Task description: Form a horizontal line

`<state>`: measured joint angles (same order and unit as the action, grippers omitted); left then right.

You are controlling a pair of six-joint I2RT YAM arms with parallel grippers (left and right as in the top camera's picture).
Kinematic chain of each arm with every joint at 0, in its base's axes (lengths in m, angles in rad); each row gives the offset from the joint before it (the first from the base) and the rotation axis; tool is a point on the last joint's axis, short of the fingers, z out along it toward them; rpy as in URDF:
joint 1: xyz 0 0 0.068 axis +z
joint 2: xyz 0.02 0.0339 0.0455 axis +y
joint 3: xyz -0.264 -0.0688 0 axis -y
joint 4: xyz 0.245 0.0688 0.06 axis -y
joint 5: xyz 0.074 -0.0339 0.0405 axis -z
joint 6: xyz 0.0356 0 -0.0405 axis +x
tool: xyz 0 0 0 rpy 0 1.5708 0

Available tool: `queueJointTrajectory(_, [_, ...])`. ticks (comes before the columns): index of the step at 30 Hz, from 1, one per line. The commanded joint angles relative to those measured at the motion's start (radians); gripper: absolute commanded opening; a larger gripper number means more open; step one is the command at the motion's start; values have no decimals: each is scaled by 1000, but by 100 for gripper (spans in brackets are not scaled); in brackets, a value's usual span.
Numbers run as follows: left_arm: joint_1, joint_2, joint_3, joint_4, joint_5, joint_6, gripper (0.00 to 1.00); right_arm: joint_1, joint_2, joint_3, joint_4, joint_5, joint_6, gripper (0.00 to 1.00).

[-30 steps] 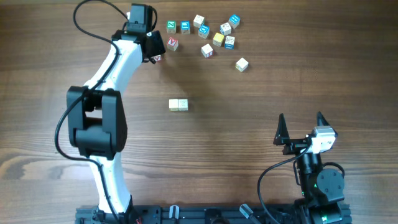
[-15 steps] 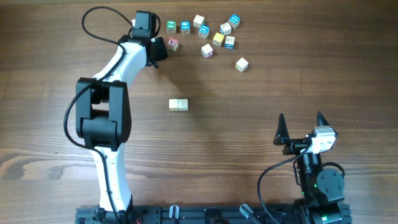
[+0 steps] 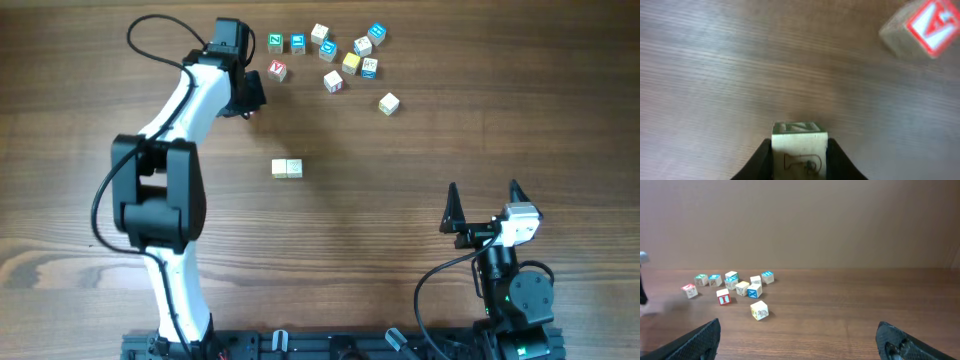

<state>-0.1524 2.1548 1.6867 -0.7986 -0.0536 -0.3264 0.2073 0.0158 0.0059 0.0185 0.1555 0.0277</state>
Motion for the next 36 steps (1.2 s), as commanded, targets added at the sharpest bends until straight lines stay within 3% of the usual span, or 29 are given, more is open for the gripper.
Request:
queueJointTrajectory(1, [-1, -171, 0, -139, 19, 7, 14, -5, -5, 0, 3, 9, -9, 100])
queueJointTrajectory(7, [-3, -261, -7, -375, 58, -1, 7, -5, -5, -1, 3, 9, -8, 100])
queueJointTrajectory(12, [-3, -261, -121, -409, 58, -19, 6, -5, -5, -1, 3, 9, -9, 100])
queueJointTrajectory(17, [-3, -261, -293, -278, 95, -18, 5, -5, -5, -1, 3, 9, -9, 100])
queueJointTrajectory(30, [-3, -261, -491, 78, 87, 58, 11, -5, -5, 0, 3, 9, -8, 100])
queueJointTrajectory(32, [-3, -261, -495, 81, 87, 58, 17, -5, -5, 0, 3, 9, -9, 100])
queueJointTrajectory(34, [-2, -261, -495, 81, 87, 58, 40, -5, -5, -1, 3, 9, -9, 100])
queueJointTrajectory(36, [-2, -261, -495, 81, 87, 58, 49, -5, -5, -1, 3, 9, -9, 100])
